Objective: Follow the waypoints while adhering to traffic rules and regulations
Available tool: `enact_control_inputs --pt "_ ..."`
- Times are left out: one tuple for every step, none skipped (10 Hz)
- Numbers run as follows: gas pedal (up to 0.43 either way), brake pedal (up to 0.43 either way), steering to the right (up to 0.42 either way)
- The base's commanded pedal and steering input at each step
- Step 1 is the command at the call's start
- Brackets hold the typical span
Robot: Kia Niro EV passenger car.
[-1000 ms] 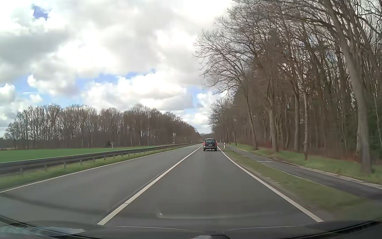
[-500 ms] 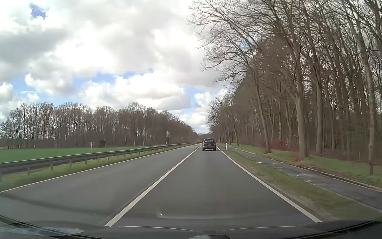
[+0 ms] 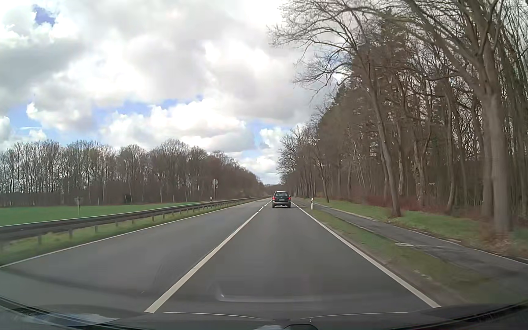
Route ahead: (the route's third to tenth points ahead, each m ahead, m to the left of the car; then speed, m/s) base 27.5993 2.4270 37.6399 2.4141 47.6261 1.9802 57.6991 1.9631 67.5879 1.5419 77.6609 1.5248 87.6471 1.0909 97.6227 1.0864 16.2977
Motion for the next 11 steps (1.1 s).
enact_control_inputs --pt "0.299 0.0 0.007" --pt "0.28 0.0 0.005" --pt "0.268 0.0 0.005" --pt "0.26 0.0 0.005" --pt "0.26 0.0 0.005" --pt "0.26 0.0 0.005" --pt "0.26 0.0 0.005" --pt "0.26 0.0 0.005" --pt "0.26 0.0 0.005" --pt "0.26 0.0 0.005" --pt "0.26 0.0 0.004"
